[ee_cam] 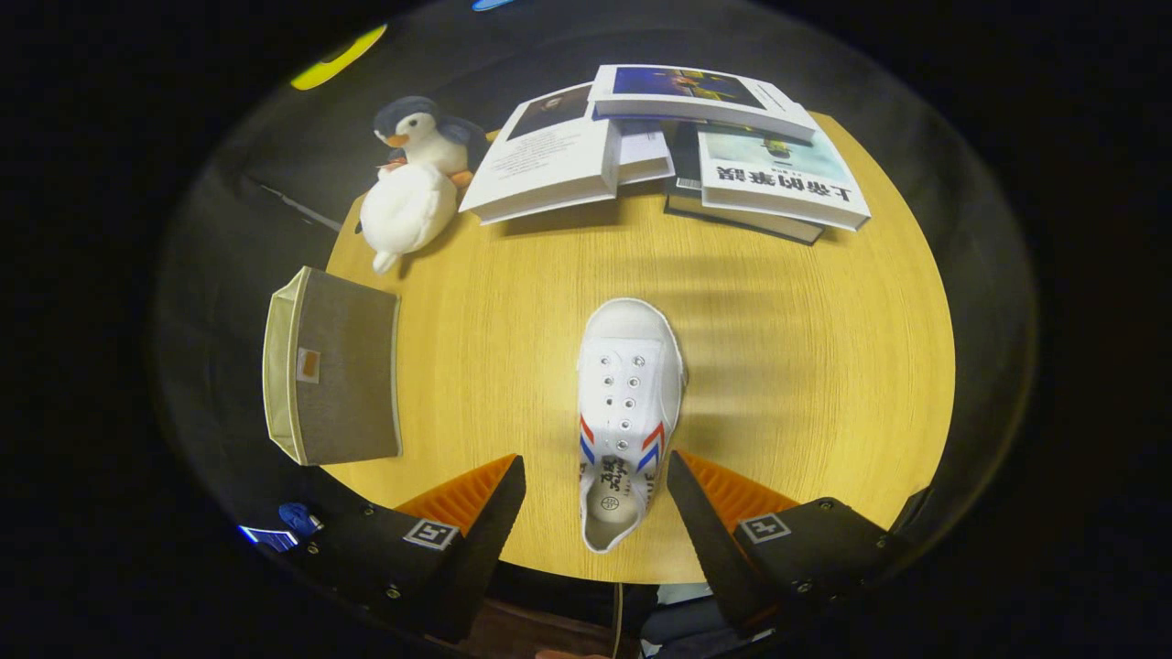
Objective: Open the storage box then place both shoes into the box .Put the left shoe in first, then the right shoe, with the right side of both shoes facing outward in a uniform manner.
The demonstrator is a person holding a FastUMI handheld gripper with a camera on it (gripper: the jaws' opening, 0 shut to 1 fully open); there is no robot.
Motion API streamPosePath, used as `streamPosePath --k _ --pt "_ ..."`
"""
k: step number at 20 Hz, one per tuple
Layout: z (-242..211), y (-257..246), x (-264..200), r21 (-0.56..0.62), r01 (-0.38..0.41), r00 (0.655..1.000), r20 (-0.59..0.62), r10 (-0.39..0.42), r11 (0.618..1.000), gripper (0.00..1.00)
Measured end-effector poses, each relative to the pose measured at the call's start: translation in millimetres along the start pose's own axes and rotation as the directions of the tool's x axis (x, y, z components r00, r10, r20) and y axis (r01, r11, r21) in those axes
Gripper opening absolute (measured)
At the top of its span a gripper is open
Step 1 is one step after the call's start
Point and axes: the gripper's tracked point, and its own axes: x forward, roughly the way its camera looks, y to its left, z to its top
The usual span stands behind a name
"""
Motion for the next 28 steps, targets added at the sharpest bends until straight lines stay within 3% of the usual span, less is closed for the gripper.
streamPosePath --k 10,11,13,15,16,19,20,21,22,23,24,28 --pt "-27.5 -41.5 55.2 -0.012 0.052 0.996 -0.073 -0.053 0.999 0.89" --pt "-28.4 -41.7 57.4 -0.016 0.058 0.995 -0.085 -0.060 0.998 0.79" --pt "-29.6 -39.2 67.7 -0.025 0.057 0.994 -0.092 -0.059 0.998 0.80" --pt "-27.2 -48.4 77.0 -0.049 0.111 0.989 -0.096 -0.116 0.993 0.80" --pt "-27.4 -41.6 81.3 -0.052 0.087 0.991 -0.099 -0.092 0.995 0.80" --pt "-29.8 -35.5 87.1 -0.087 0.066 0.992 -0.099 -0.074 0.994 0.44" --pt "-28.6 -37.5 84.5 -0.102 0.074 0.992 -0.091 -0.083 0.992 0.43" --pt "-27.2 -41.5 80.0 -0.110 0.091 0.990 -0.093 -0.101 0.990 0.28" --pt "-29.0 -45.1 85.6 -0.070 0.098 0.991 -0.083 -0.104 0.993 0.28" --pt "-28.8 -47.0 83.2 -0.046 0.104 0.991 -0.080 -0.107 0.994 0.09" --pt "-25.6 -44.0 75.2 -0.048 0.093 0.991 -0.090 -0.097 0.994 0.01" --pt "-33.6 -37.9 76.3 -0.002 0.041 0.993 -0.110 -0.041 0.999 0.01"
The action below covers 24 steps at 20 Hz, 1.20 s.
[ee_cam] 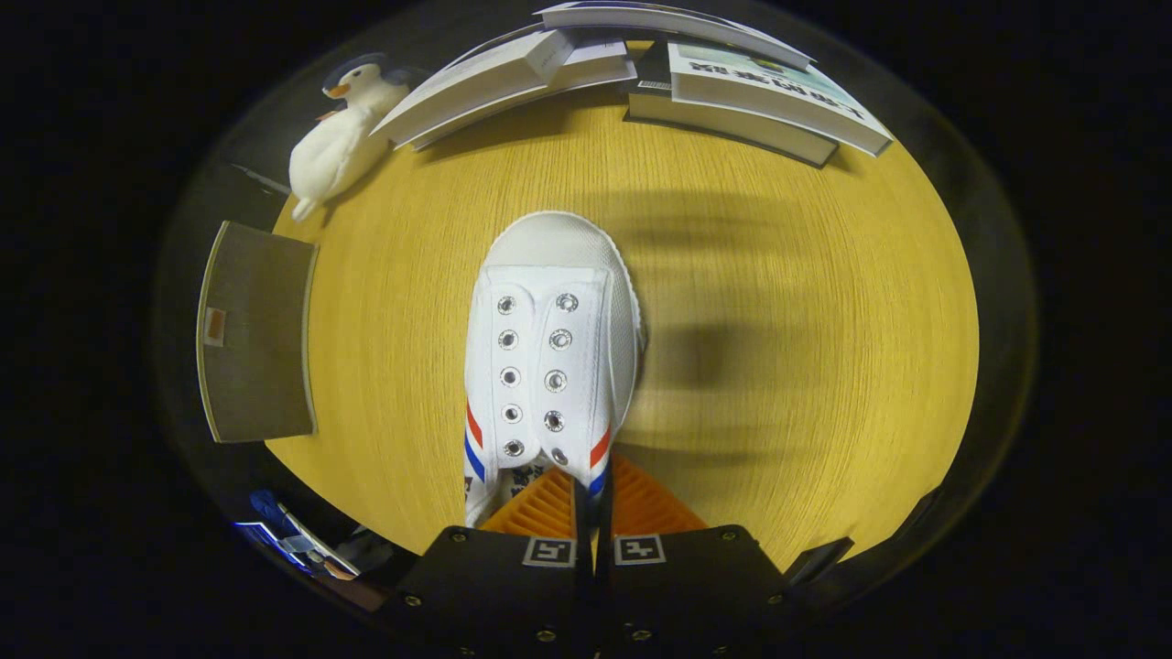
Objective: Open the storage box then place both shoes into the box .Put the left shoe in first, then the right shoe, with the right side of both shoes facing outward in a uniform manner.
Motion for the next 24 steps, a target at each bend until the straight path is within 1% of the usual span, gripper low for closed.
streamPosePath --k 2,3,7,10,15,20,24 --pt "-4.0 11.5 -14.4 0.019 -0.025 1.000 -0.003 0.025 1.000 0.01" --pt "-4.1 16.7 -22.1 0.009 -0.029 1.000 -0.001 0.029 1.000 0.01" --pt "5.2 40.8 -54.2 -0.064 -0.040 0.999 0.028 0.042 0.997 0.01" --pt "18.1 65.4 -84.0 -0.108 -0.040 0.995 0.084 0.049 0.993 0.01" --pt "22.2 131.9 -125.2 -0.166 -0.105 0.986 0.112 0.125 0.980 0.01" --pt "33.2 194.4 -142.6 -0.259 -0.110 0.981 0.126 0.146 0.960 0.01" --pt "38.4 252.7 -152.9 -0.299 -0.161 0.974 0.106 0.200 0.941 0.01"
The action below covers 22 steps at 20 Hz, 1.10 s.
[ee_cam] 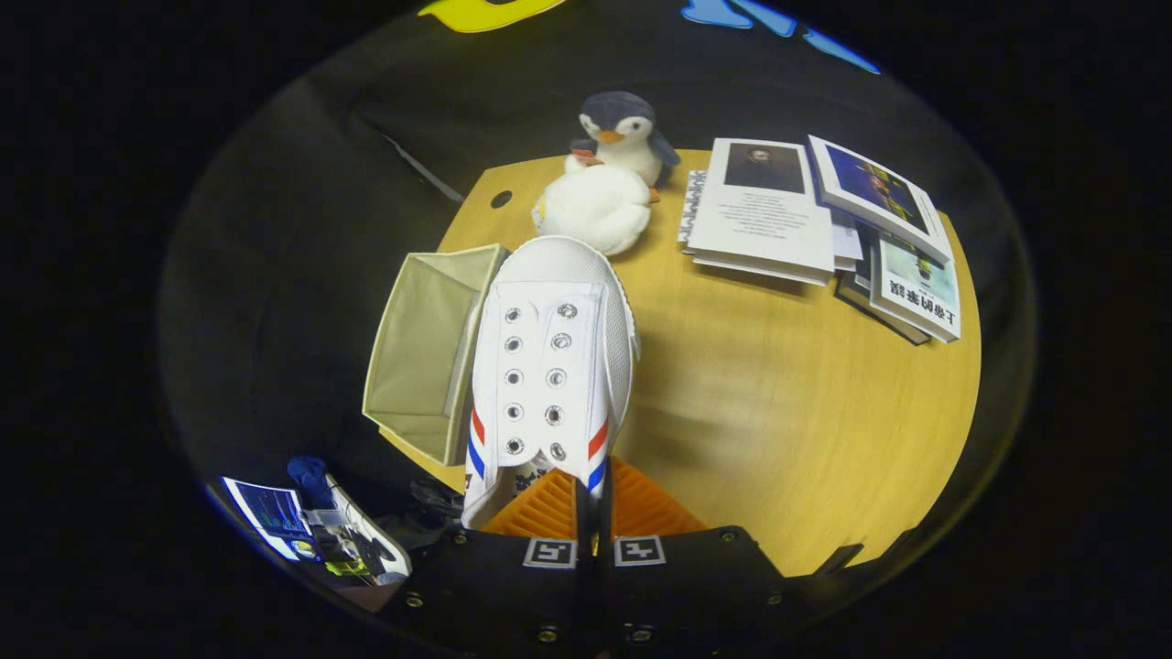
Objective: Open the storage box then place both shoes into the box .Put the left shoe in first, then the right shoe, with the right side of both shoes facing outward in a uniform manner.
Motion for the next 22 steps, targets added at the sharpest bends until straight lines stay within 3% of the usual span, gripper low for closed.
streamPosePath --k 4,10,15,19,20,22 --pt "25.0 47.6 8.6 -0.079 -0.024 1.000 -0.001 0.024 0.997 0.01" --pt "49.2 103.5 38.9 -0.225 0.018 0.999 -0.023 -0.023 0.974 0.01" --pt "57.7 136.1 61.4 -0.301 0.048 0.997 -0.036 -0.062 0.952 0.01" --pt "60.5 156.7 77.9 -0.322 0.031 0.998 -0.047 -0.048 0.946 0.01" --pt "62.3 169.7 81.1 -0.320 -0.016 0.999 -0.049 0.000 0.947 0.02" --pt "66.0 191.6 79.9 -0.316 -0.107 0.994 -0.038 0.100 0.943 0.31"
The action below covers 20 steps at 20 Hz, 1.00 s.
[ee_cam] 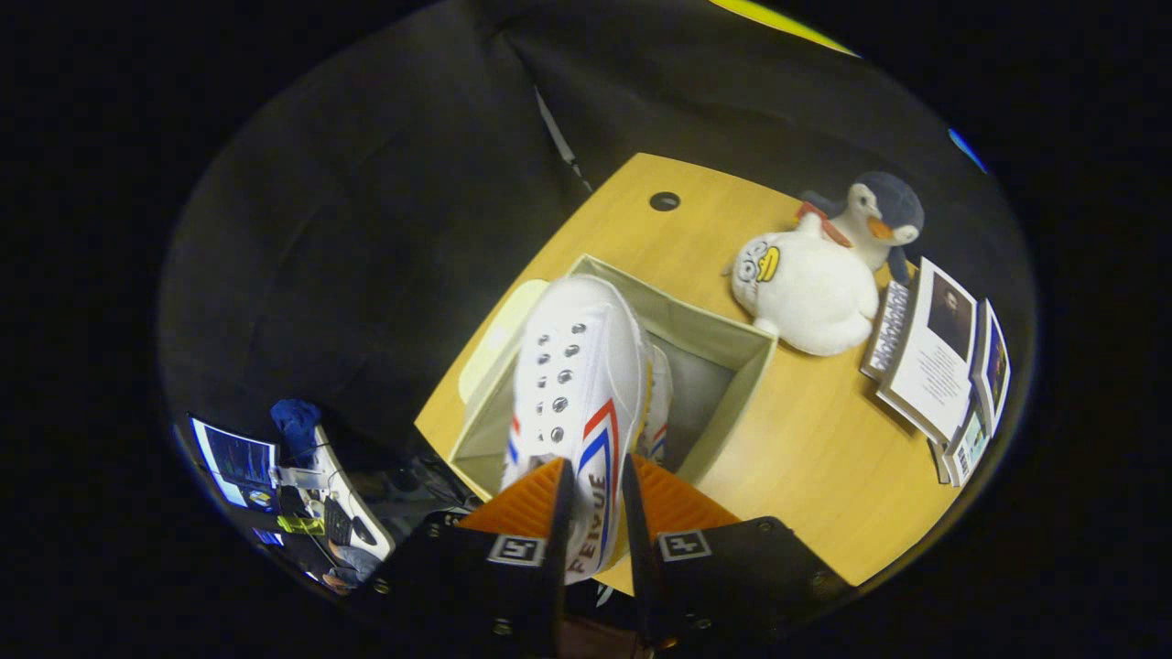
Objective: Open the storage box then place both shoes into the box .Put the left shoe in first, then the right shoe, with the right side of both shoes facing outward in a uniform manner.
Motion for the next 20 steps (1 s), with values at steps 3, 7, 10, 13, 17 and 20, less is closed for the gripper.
streamPosePath --k 3,7,10,13,17,20 --pt "9.2 -16.5 -23.1 -0.050 0.056 0.998 0.042 -0.054 0.997 0.97" --pt "5.3 -27.9 -42.4 0.001 0.060 0.996 0.074 -0.060 0.998 0.96" --pt "4.9 -50.2 -68.9 0.042 0.083 0.985 0.146 -0.088 0.996 0.96" --pt "5.6 -73.2 -112.7 0.143 0.094 0.950 0.283 -0.131 0.985 0.96" --pt "3.0 -122.9 -187.2 0.234 0.174 0.814 0.512 -0.273 0.957 0.96" --pt "-9.4 -149.7 -256.9 0.312 0.232 0.640 0.664 -0.386 0.921 0.96"
